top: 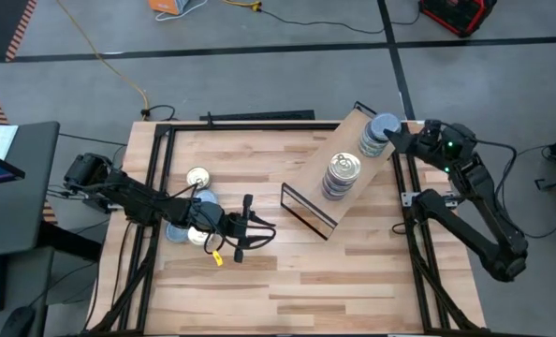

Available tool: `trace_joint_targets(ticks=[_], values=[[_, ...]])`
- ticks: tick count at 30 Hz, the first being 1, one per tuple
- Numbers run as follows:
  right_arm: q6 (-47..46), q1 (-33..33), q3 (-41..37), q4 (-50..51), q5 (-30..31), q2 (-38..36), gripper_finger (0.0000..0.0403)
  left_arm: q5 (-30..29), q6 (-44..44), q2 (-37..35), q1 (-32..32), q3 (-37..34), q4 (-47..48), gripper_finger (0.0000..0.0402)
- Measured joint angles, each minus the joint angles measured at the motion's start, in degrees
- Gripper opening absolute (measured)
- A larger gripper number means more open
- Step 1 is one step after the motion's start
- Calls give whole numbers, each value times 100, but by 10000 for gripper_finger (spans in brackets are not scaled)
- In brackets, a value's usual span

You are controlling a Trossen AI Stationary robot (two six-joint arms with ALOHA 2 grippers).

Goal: Stack canned seafood by type on shelf
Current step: Stack the green tuna can on the shelf

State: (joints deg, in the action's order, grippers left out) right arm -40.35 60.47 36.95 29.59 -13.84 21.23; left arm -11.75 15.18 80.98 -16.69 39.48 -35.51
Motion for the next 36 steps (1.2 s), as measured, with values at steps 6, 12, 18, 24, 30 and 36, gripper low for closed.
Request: trace_joint_targets(ticks=[6,12,18,24,30,36], values=[[-90,-171,134,239,-2,190,272,0,0,-1,0,0,0,130],[-159,-522,263,329,17,438,272,0,-17,-1,0,0,0,130],[-162,-733,579,544,156,531,272,0,-29,-1,-17,0,4,130],[-145,-802,835,1156,349,542,272,0,-35,-1,-17,0,13,130],[-165,-798,907,1229,349,551,272,0,-46,-1,-17,3,8,130],[-163,-798,914,1396,349,700,272,34,-78,-3,-17,7,-36,130]])
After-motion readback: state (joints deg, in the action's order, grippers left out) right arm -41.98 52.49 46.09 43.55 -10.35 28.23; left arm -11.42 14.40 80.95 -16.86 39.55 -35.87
